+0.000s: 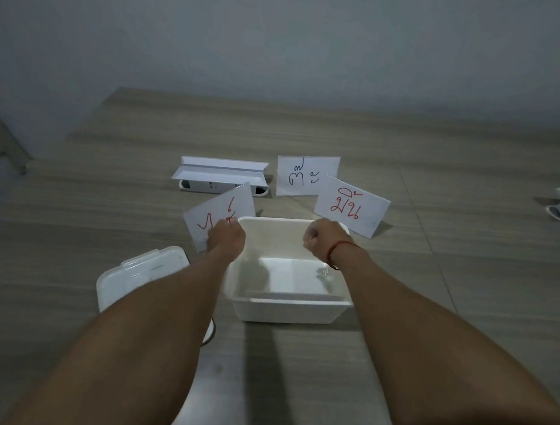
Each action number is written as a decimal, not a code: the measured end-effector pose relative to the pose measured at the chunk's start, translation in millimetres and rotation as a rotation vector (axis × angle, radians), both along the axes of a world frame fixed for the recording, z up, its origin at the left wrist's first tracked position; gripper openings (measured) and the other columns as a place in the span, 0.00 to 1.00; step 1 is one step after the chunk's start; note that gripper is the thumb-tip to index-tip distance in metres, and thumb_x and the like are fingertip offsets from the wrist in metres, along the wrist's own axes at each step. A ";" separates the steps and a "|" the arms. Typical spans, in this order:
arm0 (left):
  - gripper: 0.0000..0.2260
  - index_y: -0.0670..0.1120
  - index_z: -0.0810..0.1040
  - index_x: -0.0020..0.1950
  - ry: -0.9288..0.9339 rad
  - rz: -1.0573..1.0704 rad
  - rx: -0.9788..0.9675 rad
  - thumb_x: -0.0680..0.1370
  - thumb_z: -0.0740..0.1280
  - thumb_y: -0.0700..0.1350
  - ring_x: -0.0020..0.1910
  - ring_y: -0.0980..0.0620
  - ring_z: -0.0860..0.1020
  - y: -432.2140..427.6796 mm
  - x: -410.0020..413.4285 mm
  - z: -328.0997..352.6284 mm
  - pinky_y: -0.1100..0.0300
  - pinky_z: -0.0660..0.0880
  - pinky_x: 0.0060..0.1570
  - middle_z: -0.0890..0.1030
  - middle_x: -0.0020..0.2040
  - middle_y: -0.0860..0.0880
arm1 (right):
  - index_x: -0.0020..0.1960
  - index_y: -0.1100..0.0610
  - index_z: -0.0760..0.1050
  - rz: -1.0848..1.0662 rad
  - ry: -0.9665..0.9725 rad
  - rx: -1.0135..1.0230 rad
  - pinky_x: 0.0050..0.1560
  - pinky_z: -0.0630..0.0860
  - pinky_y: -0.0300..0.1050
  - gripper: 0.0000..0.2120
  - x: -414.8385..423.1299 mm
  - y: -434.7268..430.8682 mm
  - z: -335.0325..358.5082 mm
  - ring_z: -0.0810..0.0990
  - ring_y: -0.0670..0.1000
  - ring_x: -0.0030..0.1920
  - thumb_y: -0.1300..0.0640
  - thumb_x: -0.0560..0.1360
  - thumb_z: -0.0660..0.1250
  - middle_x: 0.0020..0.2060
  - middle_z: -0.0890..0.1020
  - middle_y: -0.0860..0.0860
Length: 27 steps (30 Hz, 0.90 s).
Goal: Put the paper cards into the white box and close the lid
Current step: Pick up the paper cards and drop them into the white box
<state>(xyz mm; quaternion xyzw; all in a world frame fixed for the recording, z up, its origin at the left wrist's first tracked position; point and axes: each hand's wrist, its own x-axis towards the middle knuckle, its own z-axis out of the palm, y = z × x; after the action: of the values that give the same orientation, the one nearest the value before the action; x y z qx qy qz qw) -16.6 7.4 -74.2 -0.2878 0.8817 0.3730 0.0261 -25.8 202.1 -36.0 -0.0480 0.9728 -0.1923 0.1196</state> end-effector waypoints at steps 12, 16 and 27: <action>0.15 0.42 0.73 0.64 -0.015 -0.211 -0.595 0.81 0.58 0.47 0.62 0.38 0.74 -52.0 -67.2 -18.0 0.47 0.68 0.62 0.77 0.62 0.38 | 0.61 0.50 0.75 0.120 0.213 0.132 0.61 0.64 0.50 0.14 -57.2 -2.6 -49.3 0.76 0.55 0.61 0.49 0.78 0.62 0.58 0.82 0.52; 0.10 0.40 0.74 0.58 -0.057 -0.231 -0.534 0.78 0.62 0.39 0.57 0.37 0.78 -57.4 -63.5 -23.7 0.48 0.73 0.55 0.80 0.57 0.38 | 0.64 0.50 0.73 0.125 0.249 0.170 0.61 0.65 0.51 0.15 -56.5 -6.3 -58.4 0.75 0.55 0.62 0.50 0.78 0.62 0.59 0.80 0.52; 0.15 0.43 0.75 0.50 0.534 -0.348 -0.810 0.83 0.52 0.48 0.48 0.41 0.78 -43.0 -40.6 72.9 0.50 0.67 0.52 0.82 0.48 0.41 | 0.74 0.59 0.57 -0.383 -0.067 0.073 0.71 0.64 0.58 0.25 -1.4 18.3 -23.2 0.63 0.61 0.72 0.61 0.78 0.59 0.73 0.62 0.60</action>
<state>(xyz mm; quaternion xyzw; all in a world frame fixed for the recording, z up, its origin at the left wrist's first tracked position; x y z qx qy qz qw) -57.2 -35.6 -1.3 -0.0185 0.9662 0.0523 -0.2517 -27.2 220.4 -59.2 0.1487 0.9660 -0.1774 0.1150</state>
